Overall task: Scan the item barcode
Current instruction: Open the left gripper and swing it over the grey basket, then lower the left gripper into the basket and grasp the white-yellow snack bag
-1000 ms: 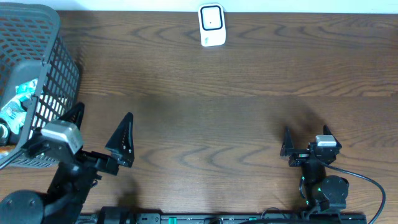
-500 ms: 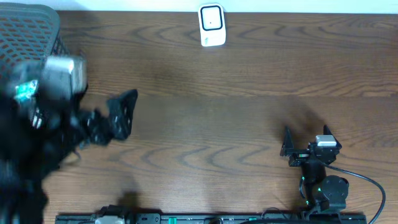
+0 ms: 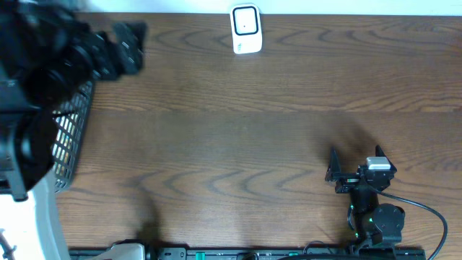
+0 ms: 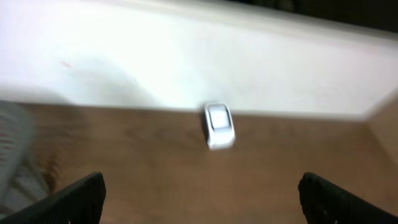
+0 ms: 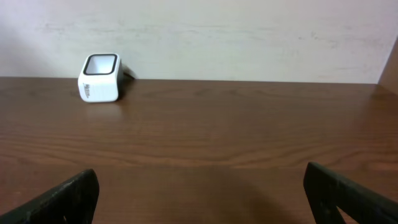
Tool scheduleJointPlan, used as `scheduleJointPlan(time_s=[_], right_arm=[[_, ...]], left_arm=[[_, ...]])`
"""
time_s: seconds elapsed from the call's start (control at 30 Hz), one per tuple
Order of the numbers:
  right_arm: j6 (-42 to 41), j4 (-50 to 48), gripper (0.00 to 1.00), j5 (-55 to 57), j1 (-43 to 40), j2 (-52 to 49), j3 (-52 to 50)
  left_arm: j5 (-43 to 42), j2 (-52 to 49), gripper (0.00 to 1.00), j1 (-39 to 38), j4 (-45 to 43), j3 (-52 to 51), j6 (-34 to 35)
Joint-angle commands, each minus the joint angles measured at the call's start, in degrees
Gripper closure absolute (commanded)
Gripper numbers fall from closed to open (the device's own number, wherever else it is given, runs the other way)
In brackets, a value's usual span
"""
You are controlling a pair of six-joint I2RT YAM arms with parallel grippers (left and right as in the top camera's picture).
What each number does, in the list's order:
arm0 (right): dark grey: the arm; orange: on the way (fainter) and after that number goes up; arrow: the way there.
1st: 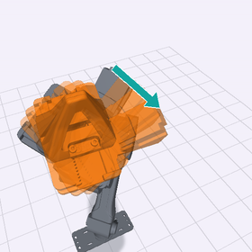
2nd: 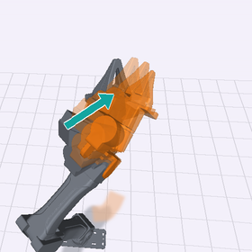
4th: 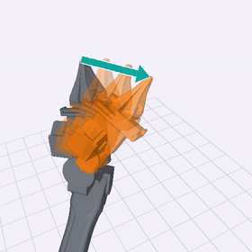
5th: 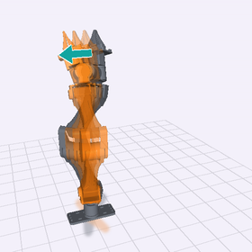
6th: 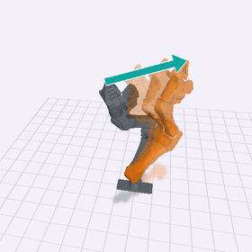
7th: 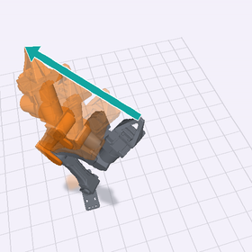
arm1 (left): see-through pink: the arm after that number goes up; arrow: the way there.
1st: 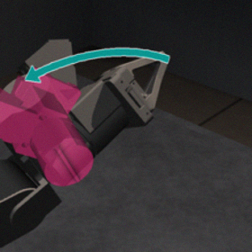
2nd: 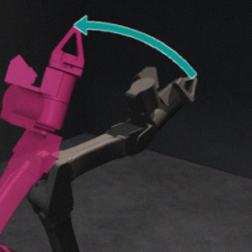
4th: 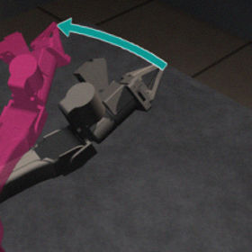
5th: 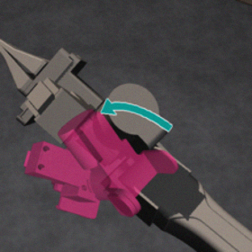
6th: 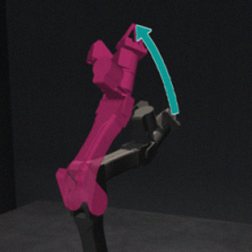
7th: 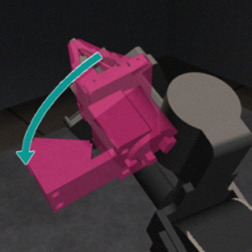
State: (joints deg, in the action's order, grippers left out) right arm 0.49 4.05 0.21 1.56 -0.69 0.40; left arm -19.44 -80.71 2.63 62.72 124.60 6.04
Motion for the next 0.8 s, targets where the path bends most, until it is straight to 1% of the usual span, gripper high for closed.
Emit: scheduleJointPlan(time_s=[0.0,0.13,0.27,0.4,0.57,0.63,0.77], right_arm=[[0.4,0.2,0.01,0.3,0.2,0.3,-0.1],[0.4,0.2,0.01,0.3,0.2,0.3,-0.1],[0.4,0.2,0.01,0.3,0.2,0.3,-0.1],[0.4,0.2,0.01,0.3,0.2,0.3,-0.1],[0.4,0.2,0.01,0.3,0.2,0.3,-0.1],[0.4,0.2,0.01,0.3,0.2,0.3,-0.1],[0.4,0.2,0.01,0.3,0.2,0.3,-0.1]], left_arm=[[0.7,-2.0,0.02,4.5,0.0,3.9,4.3],[-6.3,-6.8,0.02,12.4,5.1,8.6,3.9],[-8.5,-9.9,0.03,18.6,5.8,8.9,3.7],[-7.5,-10.5,0.02,23.5,3.5,8.9,3.7],[-2.2,-10.5,0.03,30.0,2.8,8.8,3.7],[-0.4,-10.5,0.02,32.0,4.0,8.7,3.7],[-0.4,-10.5,0.02,34.7,7.0,8.7,3.7]])
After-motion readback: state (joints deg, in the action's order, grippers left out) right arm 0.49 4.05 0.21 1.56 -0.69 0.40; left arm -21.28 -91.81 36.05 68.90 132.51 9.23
